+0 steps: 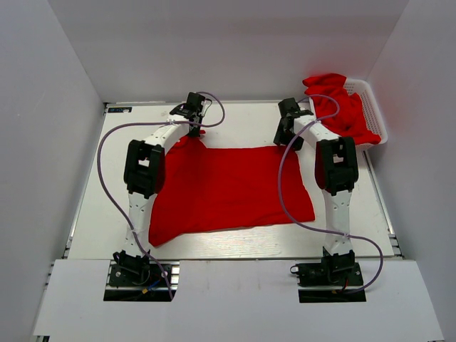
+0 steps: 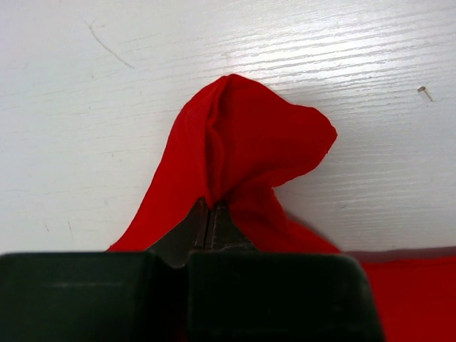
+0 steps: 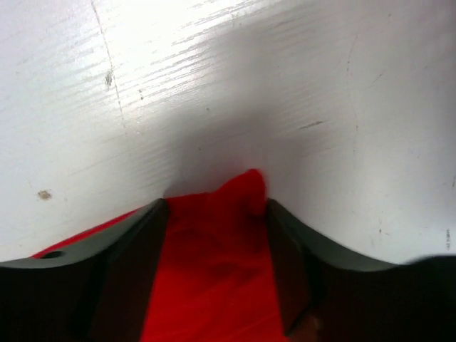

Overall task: Fold and stack the t-shirts
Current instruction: Grap the side of the flattened tshirt furthest away from the robot with both arms

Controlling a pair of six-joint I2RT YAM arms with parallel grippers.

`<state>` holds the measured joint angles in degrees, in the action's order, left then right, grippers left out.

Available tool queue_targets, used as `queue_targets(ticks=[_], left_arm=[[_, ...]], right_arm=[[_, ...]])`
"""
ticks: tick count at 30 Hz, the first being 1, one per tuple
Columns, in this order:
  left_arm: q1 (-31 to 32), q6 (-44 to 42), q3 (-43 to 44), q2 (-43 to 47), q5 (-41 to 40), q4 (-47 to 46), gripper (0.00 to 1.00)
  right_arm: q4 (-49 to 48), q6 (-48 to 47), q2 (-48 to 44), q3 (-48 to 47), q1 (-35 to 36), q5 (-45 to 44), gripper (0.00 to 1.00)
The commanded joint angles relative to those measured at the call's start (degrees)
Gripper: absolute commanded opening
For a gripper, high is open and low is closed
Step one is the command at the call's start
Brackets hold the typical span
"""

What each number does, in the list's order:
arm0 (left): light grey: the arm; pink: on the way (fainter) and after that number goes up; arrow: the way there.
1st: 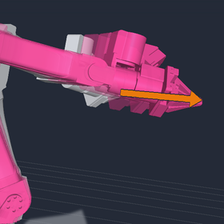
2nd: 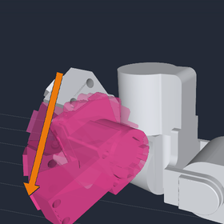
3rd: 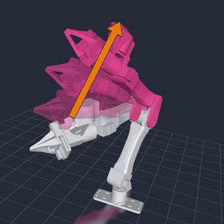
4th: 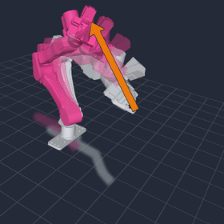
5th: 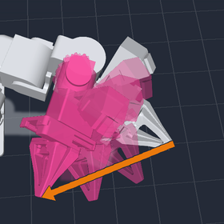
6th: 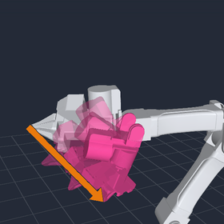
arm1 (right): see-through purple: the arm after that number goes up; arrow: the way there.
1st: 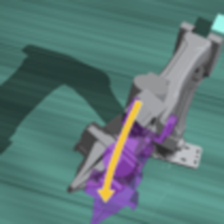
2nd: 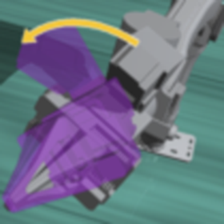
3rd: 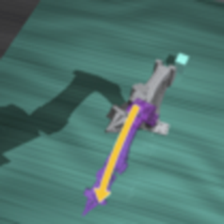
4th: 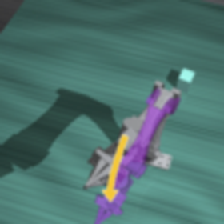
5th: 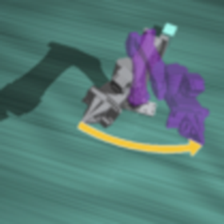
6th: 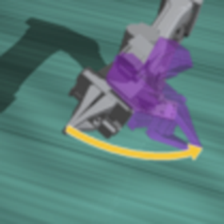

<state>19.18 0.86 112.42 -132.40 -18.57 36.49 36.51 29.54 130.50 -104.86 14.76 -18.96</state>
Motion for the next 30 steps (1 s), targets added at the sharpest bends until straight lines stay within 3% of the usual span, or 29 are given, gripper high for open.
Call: queue_targets(ticks=[1,2,4,5,6,7,11,16,30], left_arm=[[-0.5,-0.5,-0.4,5.0,-1.0,0.2,0.00],[-0.5,-1.1,-0.4,5.0,-1.0,0.2,0.00],[-0.5,-1.7,-0.4,5.0,-1.6,0.8,0.00],[-0.5,-2.4,-0.4,5.0,-1.6,0.8,0.00],[-0.5,-2.4,-0.4,5.0,-2.2,0.8,0.00],[-0.5,-3.0,-0.4,5.0,-2.8,0.8,0.00],[-0.5,-3.0,0.2,4.4,-5.9,1.8,0.00],[-1.6,-3.0,0.2,5.5,-4.2,1.8,0.00],[-4.5,-4.6,0.7,7.3,-3.0,1.8,0.00]], right_arm=[[0.1,1.6,1.8,-0.2,0.1,-1.2,0.60],[0.1,1.7,1.6,-0.2,0.1,-1.2,0.60],[-0.6,1.6,1.0,1.2,-0.1,-0.6,0.45],[-1.3,1.7,0.7,1.5,-0.1,-0.5,0.33],[-1.1,1.6,0.5,1.8,-0.1,-0.8,0.06],[-1.2,1.8,0.5,1.8,0.0,-1.1,0.00],[0.5,2.7,0.2,1.1,-0.2,-4.4,0.00],[1.5,2.5,-0.5,1.3,-0.5,-7.1,0.00],[2.2,2.0,-0.2,1.1,-1.8,-6.3,0.00]])
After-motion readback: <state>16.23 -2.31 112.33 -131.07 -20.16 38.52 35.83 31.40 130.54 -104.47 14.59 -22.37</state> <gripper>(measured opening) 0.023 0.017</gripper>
